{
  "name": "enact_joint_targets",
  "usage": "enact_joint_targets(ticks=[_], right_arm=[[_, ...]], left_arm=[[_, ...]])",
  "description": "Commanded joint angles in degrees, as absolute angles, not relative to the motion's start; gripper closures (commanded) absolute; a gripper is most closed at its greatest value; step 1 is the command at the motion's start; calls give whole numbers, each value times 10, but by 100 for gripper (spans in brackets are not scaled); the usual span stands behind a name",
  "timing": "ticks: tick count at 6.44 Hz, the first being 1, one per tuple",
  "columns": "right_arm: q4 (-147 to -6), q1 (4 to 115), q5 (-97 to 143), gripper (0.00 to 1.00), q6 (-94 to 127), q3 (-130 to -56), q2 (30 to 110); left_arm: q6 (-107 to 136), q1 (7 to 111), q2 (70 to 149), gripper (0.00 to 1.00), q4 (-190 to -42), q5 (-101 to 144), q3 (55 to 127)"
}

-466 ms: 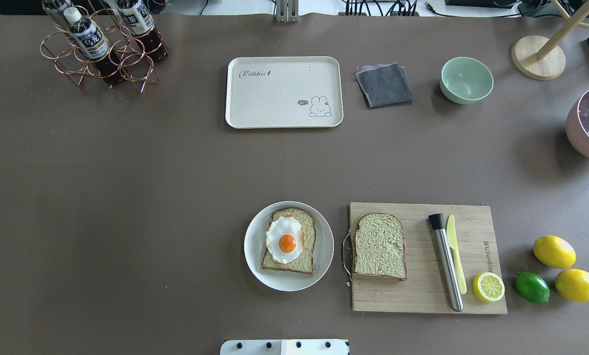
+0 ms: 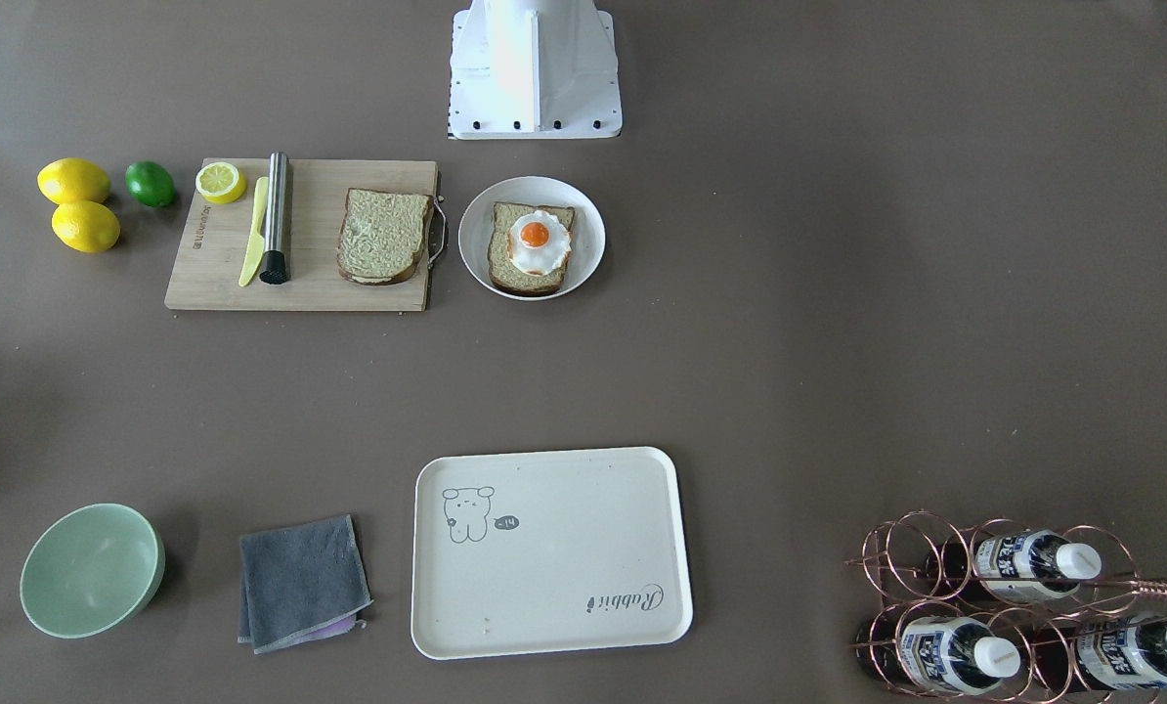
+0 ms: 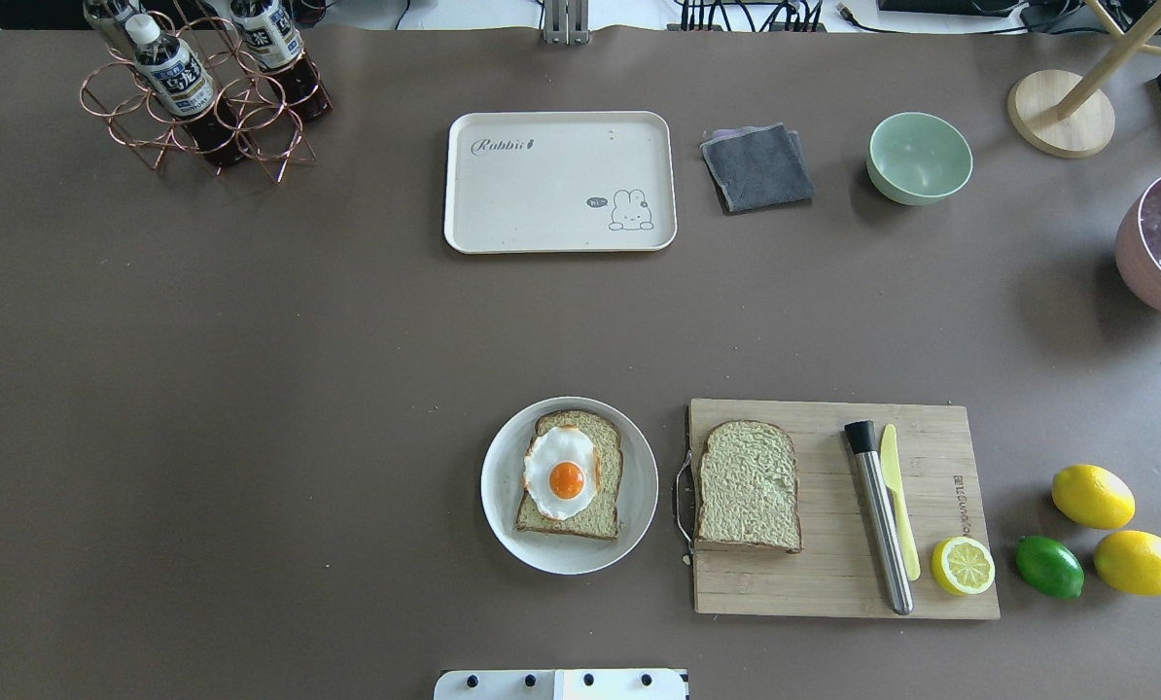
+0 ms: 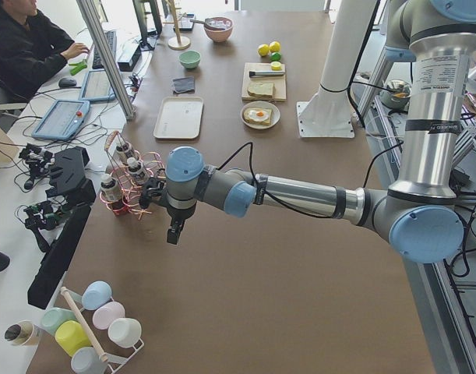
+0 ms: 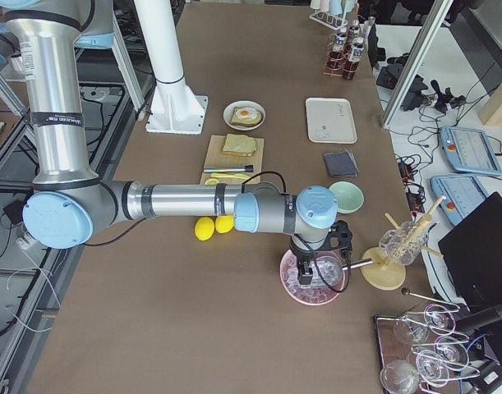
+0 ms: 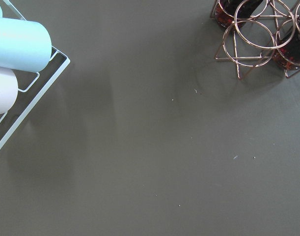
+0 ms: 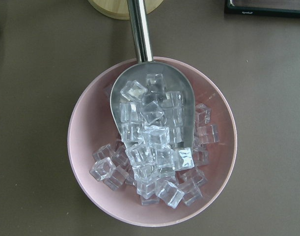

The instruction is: Make sandwich and place on tray

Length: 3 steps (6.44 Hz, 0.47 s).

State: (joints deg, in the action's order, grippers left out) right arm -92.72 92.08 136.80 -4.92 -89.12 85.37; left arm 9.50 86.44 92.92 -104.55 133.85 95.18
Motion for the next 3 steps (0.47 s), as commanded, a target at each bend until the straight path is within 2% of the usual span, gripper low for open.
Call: enact_joint_targets(ticks=[1, 3], right_arm=[[-927, 921, 1368, 0, -49, -892, 853], [-927, 921, 1368, 1, -48, -900, 853]], left_arm=[[95, 865, 929, 3, -1047, 1339, 954], [95, 867, 917, 3, -1047, 1339, 954]])
